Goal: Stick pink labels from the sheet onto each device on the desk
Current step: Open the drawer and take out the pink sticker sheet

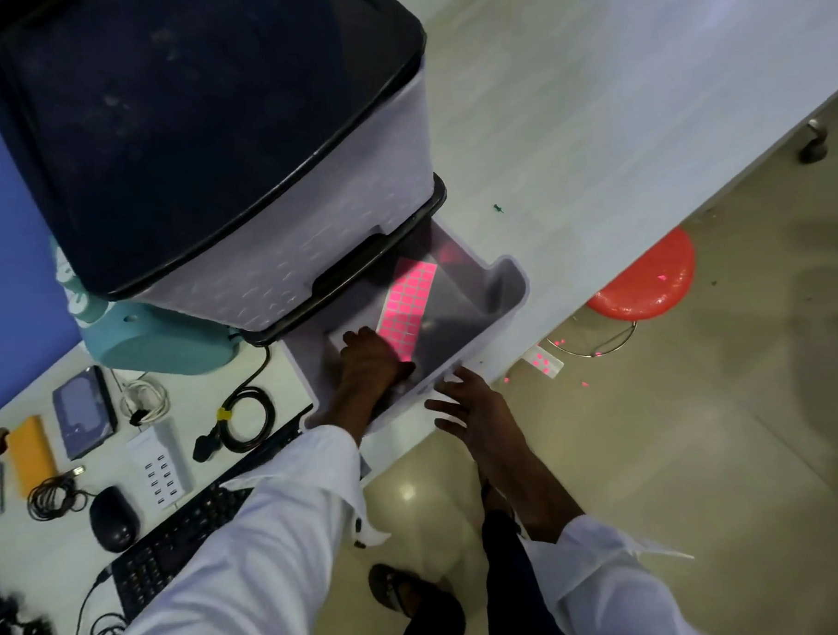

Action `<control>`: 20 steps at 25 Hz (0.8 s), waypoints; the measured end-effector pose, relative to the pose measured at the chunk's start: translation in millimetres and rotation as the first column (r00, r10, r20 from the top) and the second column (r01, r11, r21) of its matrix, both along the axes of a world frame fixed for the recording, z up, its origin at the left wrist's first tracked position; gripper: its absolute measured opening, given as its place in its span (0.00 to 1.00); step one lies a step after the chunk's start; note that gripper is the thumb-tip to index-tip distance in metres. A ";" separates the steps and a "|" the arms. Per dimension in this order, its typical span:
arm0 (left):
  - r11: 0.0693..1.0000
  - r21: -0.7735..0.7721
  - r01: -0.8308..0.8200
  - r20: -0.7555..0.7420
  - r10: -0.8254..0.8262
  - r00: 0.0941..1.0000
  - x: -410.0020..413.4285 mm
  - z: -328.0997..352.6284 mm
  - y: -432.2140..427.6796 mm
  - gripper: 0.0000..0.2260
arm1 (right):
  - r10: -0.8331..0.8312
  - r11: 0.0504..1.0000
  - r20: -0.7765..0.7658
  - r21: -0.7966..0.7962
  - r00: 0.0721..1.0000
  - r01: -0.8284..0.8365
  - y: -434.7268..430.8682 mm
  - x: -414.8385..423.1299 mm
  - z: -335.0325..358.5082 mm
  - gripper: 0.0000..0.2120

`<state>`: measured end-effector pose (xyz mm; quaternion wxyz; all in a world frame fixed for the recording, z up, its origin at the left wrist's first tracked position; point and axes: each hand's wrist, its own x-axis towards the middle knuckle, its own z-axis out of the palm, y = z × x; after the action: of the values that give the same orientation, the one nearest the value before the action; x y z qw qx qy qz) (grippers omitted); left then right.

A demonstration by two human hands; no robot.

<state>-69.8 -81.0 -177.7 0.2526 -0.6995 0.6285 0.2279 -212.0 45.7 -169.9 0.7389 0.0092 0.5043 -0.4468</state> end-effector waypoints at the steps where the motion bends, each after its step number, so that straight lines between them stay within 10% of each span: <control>1: 0.999 -0.020 0.041 0.060 -0.040 0.997 -4.2 -5.0 2.0 0.42 | 0.010 1.000 0.004 -0.012 1.000 -0.010 0.8 1.3 1.5 0.12; 6: 0.988 -0.111 0.102 0.162 -0.084 0.983 -10.0 -20.1 4.5 0.46 | 0.015 0.998 0.017 -0.053 1.000 -0.014 3.1 2.4 7.3 0.11; 13: 0.950 -0.111 -0.291 -0.139 0.275 0.951 -14.9 -11.8 8.3 0.38 | 0.027 0.997 0.015 -0.067 1.000 -0.026 4.0 2.2 12.2 0.10; 20: 0.957 -0.190 -0.220 -0.388 0.133 0.912 0.3 40.8 10.2 0.15 | -0.009 0.997 -0.115 0.072 0.993 0.018 12.1 9.5 21.4 0.25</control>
<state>-69.5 -70.8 -136.9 0.0249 -0.7222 0.6208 0.3040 -202.5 57.8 -148.5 0.7049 0.0138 0.5618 -0.4329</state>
